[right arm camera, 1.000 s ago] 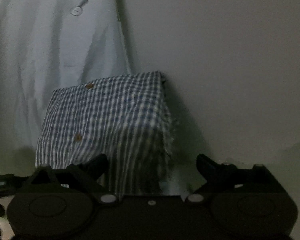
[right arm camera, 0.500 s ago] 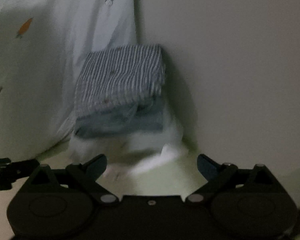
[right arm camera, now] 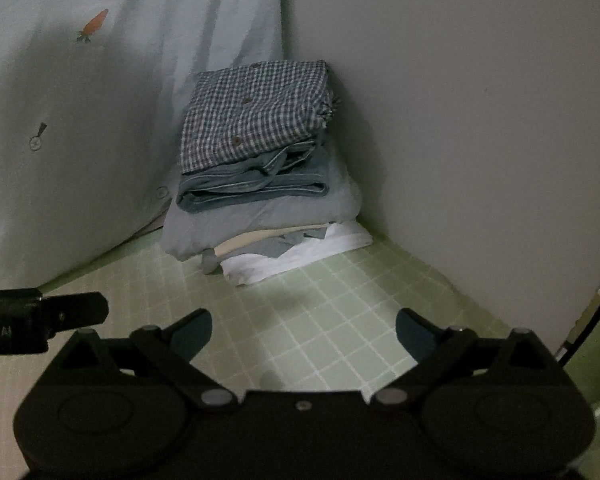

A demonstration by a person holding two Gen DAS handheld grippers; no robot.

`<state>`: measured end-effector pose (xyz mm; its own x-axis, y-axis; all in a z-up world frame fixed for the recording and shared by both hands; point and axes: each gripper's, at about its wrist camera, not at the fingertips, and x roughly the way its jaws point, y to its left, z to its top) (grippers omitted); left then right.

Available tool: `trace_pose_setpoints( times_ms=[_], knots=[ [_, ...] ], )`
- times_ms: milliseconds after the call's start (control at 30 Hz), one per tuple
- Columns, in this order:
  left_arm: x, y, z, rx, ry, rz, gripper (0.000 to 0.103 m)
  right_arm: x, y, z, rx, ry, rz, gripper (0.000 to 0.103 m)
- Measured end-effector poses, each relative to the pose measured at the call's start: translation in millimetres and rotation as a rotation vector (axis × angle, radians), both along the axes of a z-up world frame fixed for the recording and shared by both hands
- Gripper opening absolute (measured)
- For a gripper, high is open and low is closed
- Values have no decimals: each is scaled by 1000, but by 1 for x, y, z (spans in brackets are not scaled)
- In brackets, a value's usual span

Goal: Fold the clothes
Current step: 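Place the folded shirt on top of the clothes stack and open both grippers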

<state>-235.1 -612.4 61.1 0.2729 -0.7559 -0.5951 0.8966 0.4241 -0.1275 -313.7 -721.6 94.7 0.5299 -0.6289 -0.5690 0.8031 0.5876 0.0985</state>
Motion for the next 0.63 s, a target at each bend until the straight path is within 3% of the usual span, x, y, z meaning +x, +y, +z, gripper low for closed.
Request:
trace_pose_setpoints(
  times_ms=[633],
  knots=[
    [-1,2,-2,0,0,-8,103,-1,4,-1,6,-1,20,100]
  ],
)
